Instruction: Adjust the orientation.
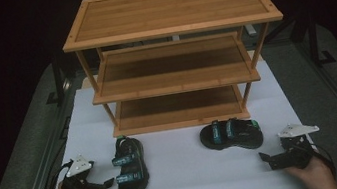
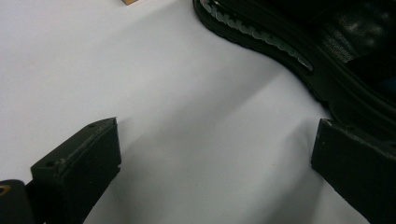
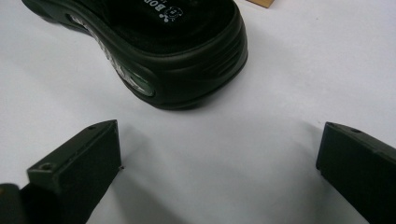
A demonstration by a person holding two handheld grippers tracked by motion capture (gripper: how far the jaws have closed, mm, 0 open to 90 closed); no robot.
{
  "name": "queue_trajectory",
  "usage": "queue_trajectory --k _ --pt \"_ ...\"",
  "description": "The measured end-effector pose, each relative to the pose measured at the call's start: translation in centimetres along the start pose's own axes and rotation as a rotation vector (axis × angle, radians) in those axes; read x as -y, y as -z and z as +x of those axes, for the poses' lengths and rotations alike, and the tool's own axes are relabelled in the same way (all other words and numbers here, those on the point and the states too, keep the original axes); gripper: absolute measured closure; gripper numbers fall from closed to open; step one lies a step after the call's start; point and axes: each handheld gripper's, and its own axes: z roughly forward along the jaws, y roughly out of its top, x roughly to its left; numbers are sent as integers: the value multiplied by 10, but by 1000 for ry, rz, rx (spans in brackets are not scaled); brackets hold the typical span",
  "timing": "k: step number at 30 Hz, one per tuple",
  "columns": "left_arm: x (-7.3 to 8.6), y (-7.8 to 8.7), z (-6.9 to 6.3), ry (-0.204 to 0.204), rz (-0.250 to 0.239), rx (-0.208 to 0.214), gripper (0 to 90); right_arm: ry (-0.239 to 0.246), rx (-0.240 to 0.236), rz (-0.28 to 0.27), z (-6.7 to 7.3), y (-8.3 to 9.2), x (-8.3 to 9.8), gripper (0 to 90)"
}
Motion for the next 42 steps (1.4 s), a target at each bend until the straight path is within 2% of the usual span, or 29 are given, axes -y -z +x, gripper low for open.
queue_trajectory --k 3,4,5,6,8,9,10,13,14,15,16,19,24,28,42 --pt "0 1 0 1 -8 -2 16 -1 -1 0 0 0 0 0" --pt "0 2 0 2 -18 -2 47 -1 -1 0 0 0 0 0" --pt "1 4 -1 0 -37 -1 116 0 0 0 0 0 0 0" --pt "2 6 0 5 -45 12 229 0 0 0 0 0 0 0" --pt "2 9 0 11 -38 14 253 0 0 0 0 0 0 0" --pt "3 12 -1 3 -44 32 314 1 0 0 0 0 0 0" --pt "3 13 -2 -3 -49 39 414 1 0 0 0 0 0 0" --pt "4 19 -7 -30 -47 71 584 1 1 0 0 0 0 0" --pt "3 21 -9 -39 -45 74 677 1 1 0 0 0 0 0" --pt "0 27 -10 -46 -48 92 830 1 1 0 0 0 0 0" --pt "0 27 -10 -46 -48 92 898 1 1 0 0 0 0 0" --pt "-4 33 -7 -15 -50 146 900 0 0 1 0 0 0 0" --pt "-2 33 -12 -33 -47 227 900 -1 -1 0 0 0 0 0" --pt "-5 30 -17 -66 -41 258 900 -1 -1 0 0 0 0 0" --pt "-9 16 -26 -86 -15 320 900 -1 -1 0 0 0 0 0"
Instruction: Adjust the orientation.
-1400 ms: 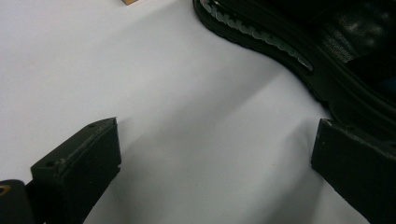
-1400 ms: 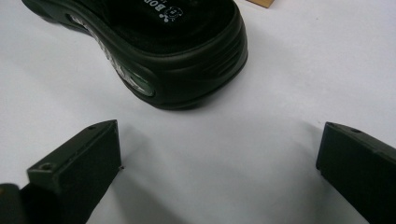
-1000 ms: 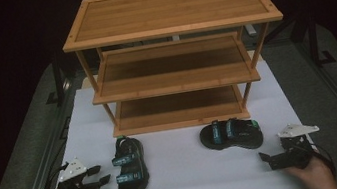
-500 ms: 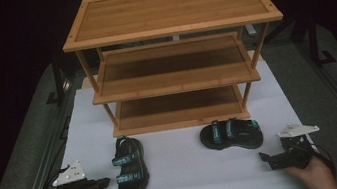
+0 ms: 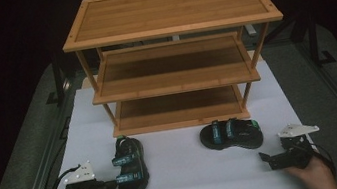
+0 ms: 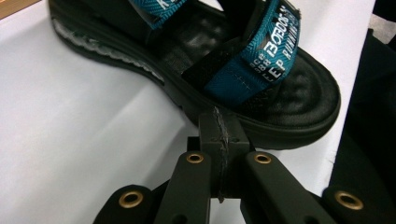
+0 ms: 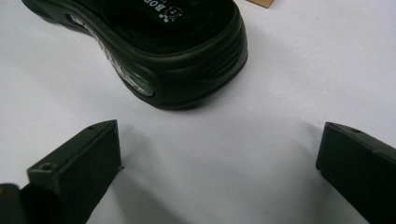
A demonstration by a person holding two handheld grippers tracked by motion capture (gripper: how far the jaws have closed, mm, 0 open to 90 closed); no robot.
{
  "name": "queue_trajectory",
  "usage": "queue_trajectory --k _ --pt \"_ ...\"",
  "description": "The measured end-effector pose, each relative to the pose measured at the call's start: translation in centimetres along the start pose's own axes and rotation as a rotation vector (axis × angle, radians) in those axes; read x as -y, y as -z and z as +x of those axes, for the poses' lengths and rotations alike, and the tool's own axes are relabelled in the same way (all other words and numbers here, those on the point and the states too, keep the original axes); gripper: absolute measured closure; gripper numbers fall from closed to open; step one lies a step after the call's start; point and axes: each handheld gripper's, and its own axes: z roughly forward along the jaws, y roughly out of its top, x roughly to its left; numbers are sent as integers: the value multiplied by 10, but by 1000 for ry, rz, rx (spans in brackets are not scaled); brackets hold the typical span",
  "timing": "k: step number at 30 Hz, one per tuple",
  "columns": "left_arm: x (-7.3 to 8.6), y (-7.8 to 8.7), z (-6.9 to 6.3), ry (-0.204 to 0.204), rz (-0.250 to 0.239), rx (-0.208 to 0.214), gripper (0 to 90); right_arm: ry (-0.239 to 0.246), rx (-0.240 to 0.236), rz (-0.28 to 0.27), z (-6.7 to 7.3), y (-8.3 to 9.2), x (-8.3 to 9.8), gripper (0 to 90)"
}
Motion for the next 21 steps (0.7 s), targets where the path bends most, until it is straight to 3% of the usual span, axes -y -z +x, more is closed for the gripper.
queue_trajectory --k 7,21 --pt "-2 -3 -3 -7 -2 26 900 0 0 0 0 0 0 0" --pt "-15 -19 -18 -67 -7 96 900 0 0 0 0 0 0 0"
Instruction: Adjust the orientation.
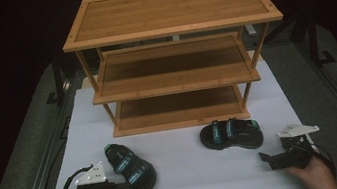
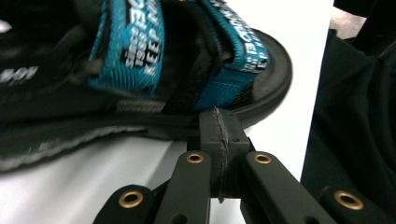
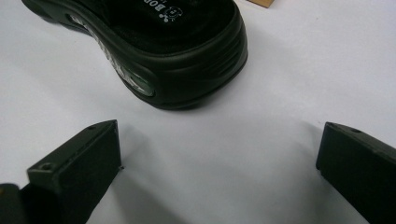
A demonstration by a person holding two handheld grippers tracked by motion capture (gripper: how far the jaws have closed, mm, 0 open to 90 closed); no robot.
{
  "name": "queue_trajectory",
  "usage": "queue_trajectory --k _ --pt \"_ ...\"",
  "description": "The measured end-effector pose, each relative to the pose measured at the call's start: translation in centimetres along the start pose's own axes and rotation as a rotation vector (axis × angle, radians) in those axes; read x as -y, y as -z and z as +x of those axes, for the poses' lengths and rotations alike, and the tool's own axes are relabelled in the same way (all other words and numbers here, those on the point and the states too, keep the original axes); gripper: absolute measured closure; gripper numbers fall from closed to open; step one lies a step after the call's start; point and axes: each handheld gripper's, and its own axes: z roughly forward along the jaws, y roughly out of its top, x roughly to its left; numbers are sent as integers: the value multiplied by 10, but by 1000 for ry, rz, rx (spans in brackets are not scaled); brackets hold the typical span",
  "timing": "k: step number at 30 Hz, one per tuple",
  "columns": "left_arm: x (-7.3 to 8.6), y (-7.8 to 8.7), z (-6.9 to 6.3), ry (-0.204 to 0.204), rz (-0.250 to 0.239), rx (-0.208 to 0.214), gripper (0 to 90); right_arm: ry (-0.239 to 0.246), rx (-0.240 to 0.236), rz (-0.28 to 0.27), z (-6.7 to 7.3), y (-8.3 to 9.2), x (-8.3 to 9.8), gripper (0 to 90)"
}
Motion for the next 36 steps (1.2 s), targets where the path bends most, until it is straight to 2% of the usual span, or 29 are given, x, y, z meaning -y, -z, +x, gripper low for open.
queue_trajectory --k 10,13,16,17,21,27,32,36 --pt "-7 -7 -5 -26 3 28 900 0 0 1 0 0 0 0" --pt "-8 -1 -7 -33 -3 30 900 0 0 0 0 0 0 0" --pt "-9 11 -8 -32 -31 16 900 0 0 0 0 0 0 0" --pt "-10 16 -7 -34 -37 6 881 0 0 0 0 0 0 0" --pt "-15 33 -5 -35 -42 -45 695 0 0 0 0 0 0 0" --pt "-20 56 0 -36 -77 -109 540 2 0 -1 0 0 0 0" --pt "-27 71 9 -24 -96 -144 479 2 0 -1 0 0 0 0" --pt "-33 73 21 -21 -93 -167 406 2 0 -1 0 0 0 0"
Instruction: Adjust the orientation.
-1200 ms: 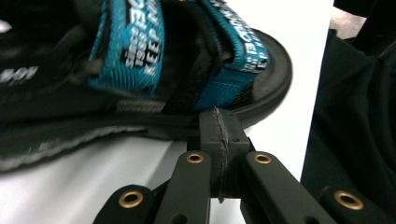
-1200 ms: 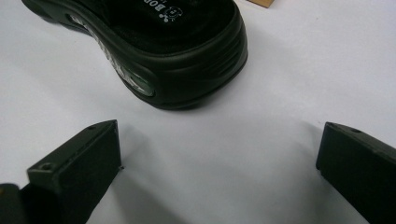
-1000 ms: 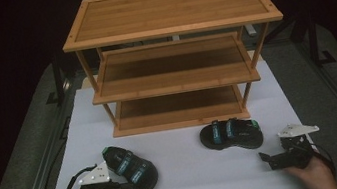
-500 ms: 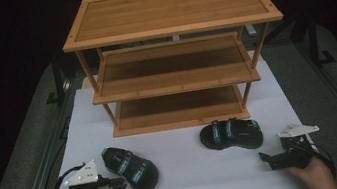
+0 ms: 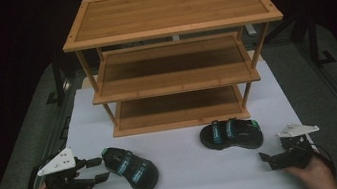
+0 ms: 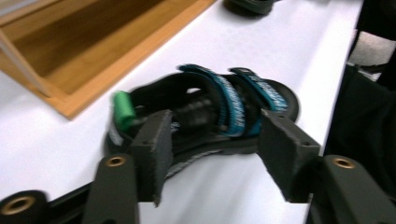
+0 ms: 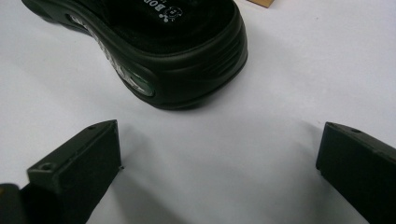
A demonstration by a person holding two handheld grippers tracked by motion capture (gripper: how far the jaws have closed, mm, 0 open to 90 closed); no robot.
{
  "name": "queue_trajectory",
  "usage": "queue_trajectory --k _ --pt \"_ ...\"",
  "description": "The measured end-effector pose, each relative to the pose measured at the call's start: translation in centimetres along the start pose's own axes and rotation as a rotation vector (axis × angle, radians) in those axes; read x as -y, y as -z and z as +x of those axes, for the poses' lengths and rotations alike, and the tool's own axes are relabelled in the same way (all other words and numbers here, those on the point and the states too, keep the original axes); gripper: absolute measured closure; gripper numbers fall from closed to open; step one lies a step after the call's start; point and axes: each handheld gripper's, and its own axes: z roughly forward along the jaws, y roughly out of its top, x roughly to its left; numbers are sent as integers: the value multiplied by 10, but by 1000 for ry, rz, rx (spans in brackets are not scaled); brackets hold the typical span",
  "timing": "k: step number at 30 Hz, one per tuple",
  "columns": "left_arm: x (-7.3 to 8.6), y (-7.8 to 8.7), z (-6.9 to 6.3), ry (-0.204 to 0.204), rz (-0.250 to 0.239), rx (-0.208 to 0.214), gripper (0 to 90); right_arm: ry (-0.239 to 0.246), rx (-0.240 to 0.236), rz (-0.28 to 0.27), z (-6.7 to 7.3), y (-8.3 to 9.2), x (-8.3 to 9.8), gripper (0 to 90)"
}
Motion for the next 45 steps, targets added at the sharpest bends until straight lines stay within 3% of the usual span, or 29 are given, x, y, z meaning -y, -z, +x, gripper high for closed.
queue_trajectory --k 3,8,12,18,23,31,37,40,45 --pt "-7 -5 12 -2 7 0 370 0 0 0 0 0 0 0" --pt "-14 -15 31 10 16 -2 383 -1 -1 0 0 0 0 0" --pt "-23 -25 39 -8 35 15 405 0 -1 0 0 0 0 0" --pt "-40 -44 48 -63 101 66 489 -1 0 -1 0 0 0 0" --pt "-46 -57 51 -107 154 96 567 -1 0 -1 0 0 0 0" --pt "-43 -69 50 -147 227 118 551 -1 0 -1 0 0 0 0" --pt "-42 -70 52 -145 222 129 561 0 0 -1 0 0 0 0" --pt "-40 -69 54 -146 237 113 560 0 0 -2 0 0 0 0" --pt "-39 -76 53 -152 252 133 594 -1 0 -2 0 0 0 0"
